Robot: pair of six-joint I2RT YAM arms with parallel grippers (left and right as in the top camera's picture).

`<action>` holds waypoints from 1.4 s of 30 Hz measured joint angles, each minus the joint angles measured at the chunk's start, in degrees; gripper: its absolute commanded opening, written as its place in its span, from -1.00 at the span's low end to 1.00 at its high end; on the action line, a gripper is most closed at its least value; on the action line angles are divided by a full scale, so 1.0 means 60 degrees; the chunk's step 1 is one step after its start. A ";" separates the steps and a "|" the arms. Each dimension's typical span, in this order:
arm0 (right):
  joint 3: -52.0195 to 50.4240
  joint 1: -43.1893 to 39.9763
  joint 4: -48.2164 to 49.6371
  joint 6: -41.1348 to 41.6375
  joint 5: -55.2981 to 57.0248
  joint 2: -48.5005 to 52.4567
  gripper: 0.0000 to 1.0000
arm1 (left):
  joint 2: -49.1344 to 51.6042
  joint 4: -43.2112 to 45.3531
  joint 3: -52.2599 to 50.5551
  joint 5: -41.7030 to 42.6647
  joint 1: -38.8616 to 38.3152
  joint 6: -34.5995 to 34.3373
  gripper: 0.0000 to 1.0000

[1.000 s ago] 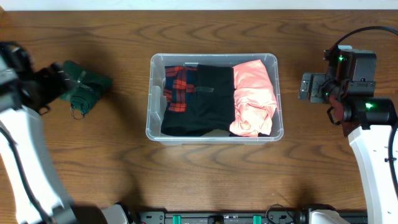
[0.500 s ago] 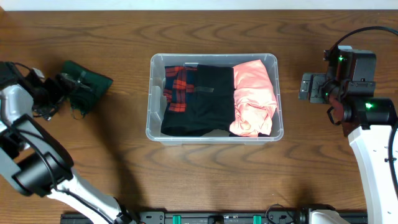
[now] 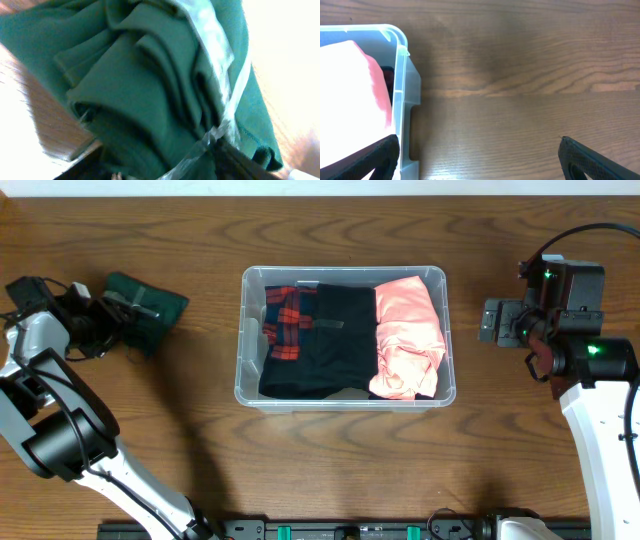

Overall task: Pack container
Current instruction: 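Move the left gripper to the green folded garment and grasp it, then carry the green garment into the bin's left side and release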

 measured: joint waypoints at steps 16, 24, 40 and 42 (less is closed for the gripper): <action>0.0000 0.0000 -0.0113 -0.0015 -0.0025 0.0000 0.99 | -0.1435 -0.1031 -0.0153 0.0765 -0.0084 0.0102 -0.88; 0.0000 0.0000 -0.0098 -0.0015 -0.0029 -0.0004 0.98 | -0.5351 -0.2229 -0.0113 0.1457 -0.0623 0.0160 -0.88; 0.0000 0.0000 -0.0109 -0.0015 -0.0029 -0.0004 0.99 | -0.6102 -0.5147 -0.0084 0.1253 -0.5592 0.4335 -0.88; 0.0000 0.0000 -0.0117 -0.0015 -0.0029 -0.0004 0.99 | -0.5934 -0.5293 -0.0084 0.0936 -0.5807 0.4907 -0.88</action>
